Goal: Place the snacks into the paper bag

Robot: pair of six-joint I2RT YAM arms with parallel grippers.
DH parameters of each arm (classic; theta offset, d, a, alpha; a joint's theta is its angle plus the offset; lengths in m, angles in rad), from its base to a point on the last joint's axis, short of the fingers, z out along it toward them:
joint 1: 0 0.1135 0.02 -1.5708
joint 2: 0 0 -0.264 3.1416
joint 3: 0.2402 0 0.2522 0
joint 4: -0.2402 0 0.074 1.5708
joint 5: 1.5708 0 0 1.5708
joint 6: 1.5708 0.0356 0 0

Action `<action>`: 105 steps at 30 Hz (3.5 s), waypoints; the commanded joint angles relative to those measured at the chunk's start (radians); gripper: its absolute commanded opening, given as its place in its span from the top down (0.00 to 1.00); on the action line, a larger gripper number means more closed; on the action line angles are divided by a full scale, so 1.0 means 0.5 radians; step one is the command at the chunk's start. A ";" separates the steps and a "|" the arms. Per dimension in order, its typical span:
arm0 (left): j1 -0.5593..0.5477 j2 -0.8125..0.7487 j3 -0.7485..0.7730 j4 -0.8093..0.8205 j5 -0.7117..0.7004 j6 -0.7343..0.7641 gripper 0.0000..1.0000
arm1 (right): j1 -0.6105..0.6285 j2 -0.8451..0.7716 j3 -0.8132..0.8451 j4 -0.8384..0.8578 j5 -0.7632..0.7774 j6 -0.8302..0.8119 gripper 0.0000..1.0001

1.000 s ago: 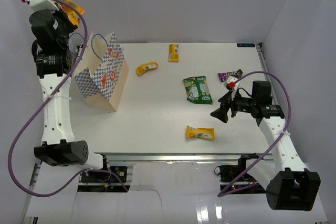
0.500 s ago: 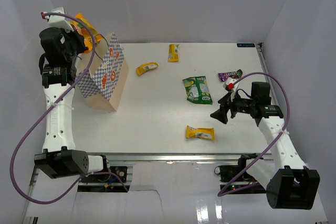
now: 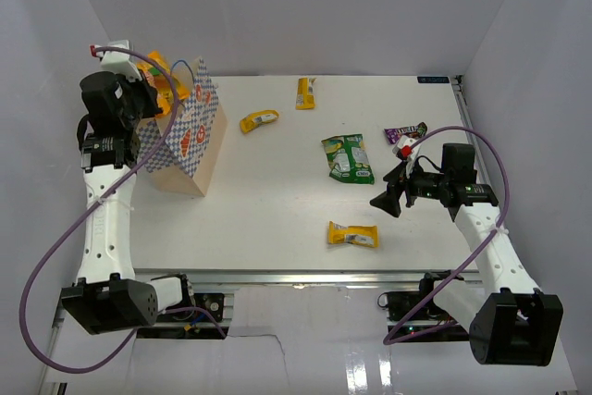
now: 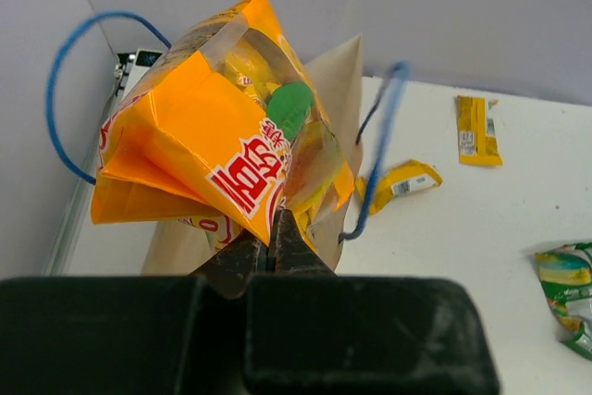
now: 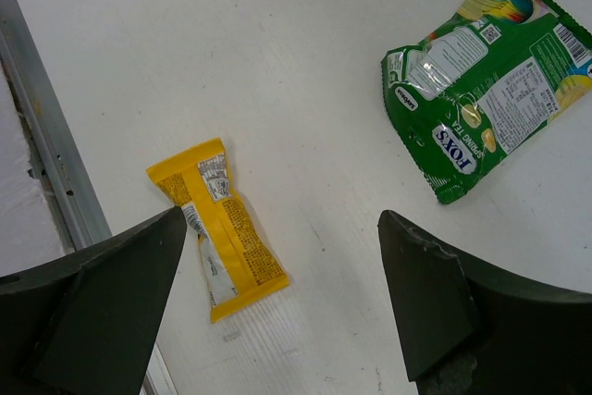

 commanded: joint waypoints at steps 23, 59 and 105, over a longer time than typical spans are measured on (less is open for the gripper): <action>0.003 -0.059 -0.171 0.360 0.068 0.101 0.37 | -0.003 0.027 0.003 -0.025 -0.079 -0.095 0.10; -0.030 -1.179 -0.944 0.114 1.062 -1.090 0.02 | 1.175 0.643 -0.147 0.149 1.145 -0.534 0.00; -0.037 -1.252 -0.051 -0.343 0.286 -1.074 0.02 | 1.712 2.023 2.919 0.800 0.604 1.288 0.81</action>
